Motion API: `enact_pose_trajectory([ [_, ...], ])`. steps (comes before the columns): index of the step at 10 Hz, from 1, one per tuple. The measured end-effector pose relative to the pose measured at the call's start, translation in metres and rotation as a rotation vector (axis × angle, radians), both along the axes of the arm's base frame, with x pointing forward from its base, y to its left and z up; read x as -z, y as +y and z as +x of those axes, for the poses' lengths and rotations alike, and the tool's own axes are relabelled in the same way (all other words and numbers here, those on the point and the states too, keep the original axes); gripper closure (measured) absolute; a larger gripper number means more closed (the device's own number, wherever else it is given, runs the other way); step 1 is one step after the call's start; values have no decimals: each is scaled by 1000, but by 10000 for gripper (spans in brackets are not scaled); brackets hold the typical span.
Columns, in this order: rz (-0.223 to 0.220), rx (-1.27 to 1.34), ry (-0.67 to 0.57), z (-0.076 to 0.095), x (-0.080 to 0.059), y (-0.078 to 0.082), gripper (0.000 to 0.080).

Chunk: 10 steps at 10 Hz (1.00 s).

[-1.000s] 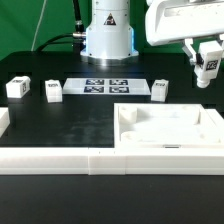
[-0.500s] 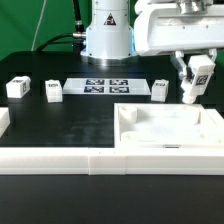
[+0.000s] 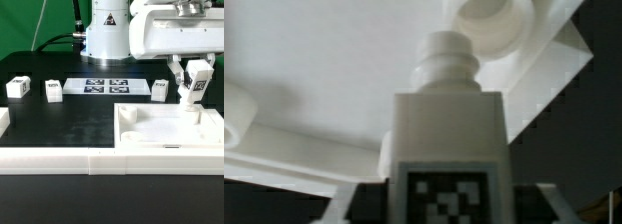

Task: Assemble one leg

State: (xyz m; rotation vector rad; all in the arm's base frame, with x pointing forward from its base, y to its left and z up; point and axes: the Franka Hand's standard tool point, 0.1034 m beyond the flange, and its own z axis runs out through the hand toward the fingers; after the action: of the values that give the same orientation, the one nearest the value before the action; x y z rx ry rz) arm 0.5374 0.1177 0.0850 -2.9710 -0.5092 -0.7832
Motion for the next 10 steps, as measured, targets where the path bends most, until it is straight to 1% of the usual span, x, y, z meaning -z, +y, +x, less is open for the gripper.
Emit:
enact_pose_trajectory([
  [2,0,6,-2,3,-1,-4,511],
  [3,2,10,-5,13,-3,-4,511],
  [4,7,13,-14,26,-7,-3,511],
  [5,10,13,9,38,-7,0,511],
  [7,21,12,29,74,-15,8,511],
  [8,25,14,5,85,-18,9,511],
  [9,26,18,-26,83,-17,7,511],
  [10,25,16,-15,81,-15,8,511],
])
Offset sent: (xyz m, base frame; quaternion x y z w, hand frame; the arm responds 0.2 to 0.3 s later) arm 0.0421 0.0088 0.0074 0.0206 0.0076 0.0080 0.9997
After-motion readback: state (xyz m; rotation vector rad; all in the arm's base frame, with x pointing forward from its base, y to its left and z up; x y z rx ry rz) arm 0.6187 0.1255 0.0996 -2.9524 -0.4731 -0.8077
